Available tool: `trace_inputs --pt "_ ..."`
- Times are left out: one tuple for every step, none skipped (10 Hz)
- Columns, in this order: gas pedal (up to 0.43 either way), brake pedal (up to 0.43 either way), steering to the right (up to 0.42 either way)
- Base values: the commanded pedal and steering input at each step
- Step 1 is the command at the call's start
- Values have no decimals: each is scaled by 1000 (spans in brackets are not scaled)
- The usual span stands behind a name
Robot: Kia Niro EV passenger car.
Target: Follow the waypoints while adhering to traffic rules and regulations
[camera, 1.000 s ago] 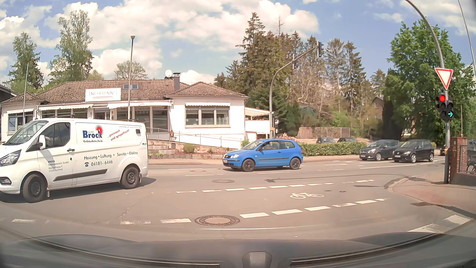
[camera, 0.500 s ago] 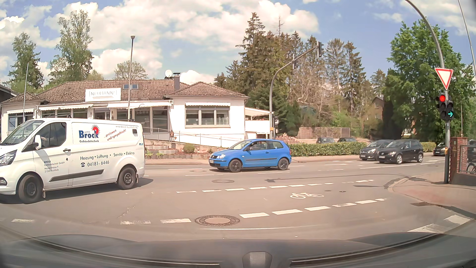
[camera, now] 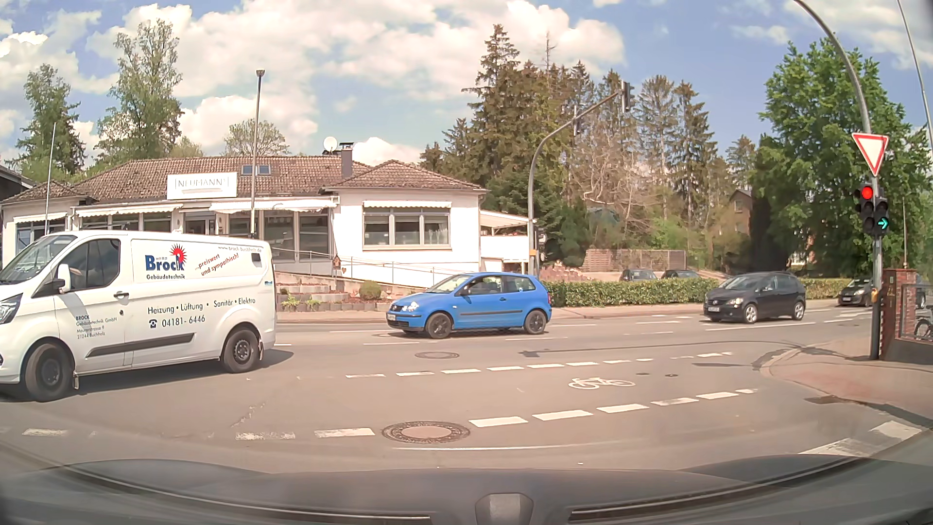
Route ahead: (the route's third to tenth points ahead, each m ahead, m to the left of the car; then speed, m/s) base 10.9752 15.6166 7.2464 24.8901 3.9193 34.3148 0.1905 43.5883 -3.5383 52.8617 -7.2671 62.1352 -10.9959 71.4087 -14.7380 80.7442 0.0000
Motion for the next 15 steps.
trace_inputs --pt "0 244 -3" --pt "0 244 -3" --pt "0 244 -3" --pt "0 244 -3" --pt "0 244 -3" --pt "0 244 -3" --pt "0 244 -3" --pt "0 244 -3" --pt "0 244 -3" --pt "0 244 -3" --pt "0 244 -3" --pt "0 244 -3" --pt "0 244 -3" --pt "0 244 -3" --pt "0 244 -3"
